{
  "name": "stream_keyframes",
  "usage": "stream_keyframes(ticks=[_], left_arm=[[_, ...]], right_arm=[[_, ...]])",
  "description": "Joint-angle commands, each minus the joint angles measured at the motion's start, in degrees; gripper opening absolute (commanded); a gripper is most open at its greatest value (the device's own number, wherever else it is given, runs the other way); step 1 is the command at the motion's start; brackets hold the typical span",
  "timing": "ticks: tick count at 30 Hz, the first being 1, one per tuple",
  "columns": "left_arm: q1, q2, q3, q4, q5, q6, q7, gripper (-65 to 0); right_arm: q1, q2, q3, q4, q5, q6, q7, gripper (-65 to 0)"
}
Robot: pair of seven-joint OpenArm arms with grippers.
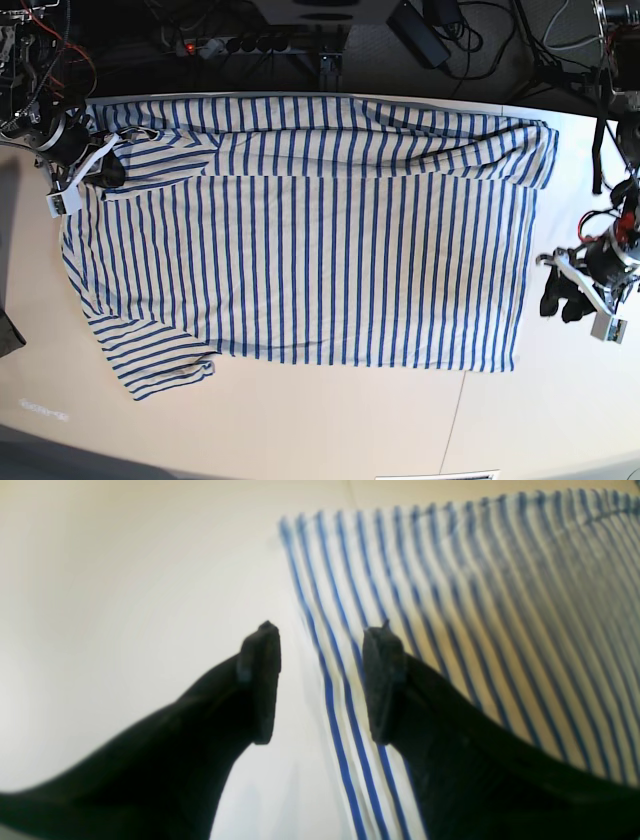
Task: Fold the T-shirt properly
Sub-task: 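Grasp the hem corner near the left gripper with the left gripper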
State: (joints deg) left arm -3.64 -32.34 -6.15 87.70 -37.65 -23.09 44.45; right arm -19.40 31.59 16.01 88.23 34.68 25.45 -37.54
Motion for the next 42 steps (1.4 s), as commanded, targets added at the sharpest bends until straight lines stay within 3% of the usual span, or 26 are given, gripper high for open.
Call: stream_keyframes(ticks=[1,8,12,29,31,33,37,42], left_arm=[[-3.6,-0.3,0.9,-2.8,-0.2,-0.3,-1.0,-34.8],[-21.6,4.8,5.7,-35.2,-0.2,-0.4,-2.5,-34.8],[-27.2,5.6,5.7,-46.2,-0.3,-2.1,-3.0,-34.8],[-28.4,12.4,5.7,-50.4,2.8,-2.5,-1.7,-34.8],[-28.4,12.7,5.8,-50.4,2.8,-4.4,-1.5,-35.1],[-28.4,12.9,5.9,-50.4,2.8,-5.2,-1.7,-41.3],[-28.4,12.9,5.9,-50.4,2.8,-5.2,-4.1,-65.0],[-28.4,13.0,5.9,-50.4,3.4,-6.4,-5.0,-65.0]], right_arm=[[-0.2,0.9,0.4,0.2,-1.3,3.3,-0.9,-65.0],[-0.2,0.9,0.4,0.2,-1.3,3.3,-0.9,-65.0],[-0.2,0.9,0.4,0.2,-2.8,3.3,-1.1,-65.0],[-0.1,0.9,0.4,0.2,-1.0,3.3,-0.9,-65.0],[-0.1,0.9,0.4,0.2,-0.9,3.3,-0.9,-65.0],[0.0,0.9,0.4,0.2,-0.6,3.3,-0.9,-65.0],[0.0,0.9,0.4,0.2,-0.5,3.3,0.0,-65.0],[1.2,0.9,0.4,0.4,1.5,3.3,1.0,-65.0]])
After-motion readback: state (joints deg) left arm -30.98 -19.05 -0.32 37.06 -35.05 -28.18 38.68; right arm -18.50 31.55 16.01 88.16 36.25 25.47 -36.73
